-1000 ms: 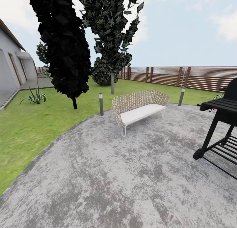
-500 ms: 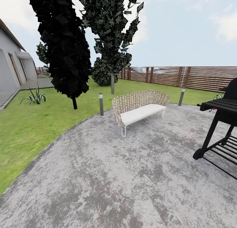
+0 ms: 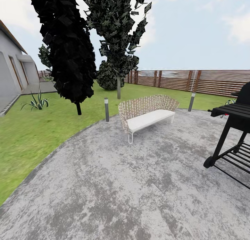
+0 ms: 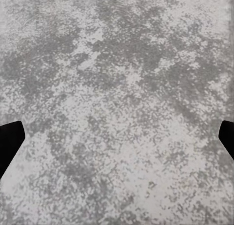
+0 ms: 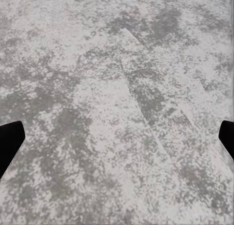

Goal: In the garden, pick up the pesticide atomizer on the floor and spray pesticide onto both trees until each tree trunk is fully covered.

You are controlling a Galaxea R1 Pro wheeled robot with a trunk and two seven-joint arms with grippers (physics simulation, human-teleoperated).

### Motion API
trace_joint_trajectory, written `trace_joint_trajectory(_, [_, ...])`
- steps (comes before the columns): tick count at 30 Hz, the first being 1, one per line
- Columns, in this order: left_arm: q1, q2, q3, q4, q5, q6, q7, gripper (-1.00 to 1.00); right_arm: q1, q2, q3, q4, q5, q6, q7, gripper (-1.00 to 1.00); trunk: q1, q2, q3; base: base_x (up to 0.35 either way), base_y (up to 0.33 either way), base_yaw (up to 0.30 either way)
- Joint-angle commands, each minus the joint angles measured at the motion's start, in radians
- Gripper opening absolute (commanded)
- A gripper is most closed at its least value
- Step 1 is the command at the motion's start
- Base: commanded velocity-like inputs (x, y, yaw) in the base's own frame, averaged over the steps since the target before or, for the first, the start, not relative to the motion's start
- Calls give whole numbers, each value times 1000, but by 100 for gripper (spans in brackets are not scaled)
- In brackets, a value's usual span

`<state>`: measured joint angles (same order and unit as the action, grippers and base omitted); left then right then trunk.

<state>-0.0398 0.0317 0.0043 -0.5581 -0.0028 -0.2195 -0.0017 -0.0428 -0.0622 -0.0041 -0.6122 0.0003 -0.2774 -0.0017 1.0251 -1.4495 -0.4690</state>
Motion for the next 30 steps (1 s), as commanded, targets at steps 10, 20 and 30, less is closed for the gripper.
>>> trace_joint_trajectory(10, [0, 16, 7, 14, -1, -4, 3, 100, -3, 6, 1, 8, 3, -12, -3, 100, 0, -1, -6, 0, 0, 124])
trace_joint_trajectory(20, [1, 19, 12, 14, 7, -3, 3, 100, -3, 9, 0, 8, 4, -13, -4, 100, 0, -1, -14, 0, 0, 241])
trace_joint_trajectory(30, [1, 19, 13, 14, 7, -3, 5, 100, -3, 9, 3, 21, 5, -14, -4, 100, 31, -57, -39, 0, 0, 278])
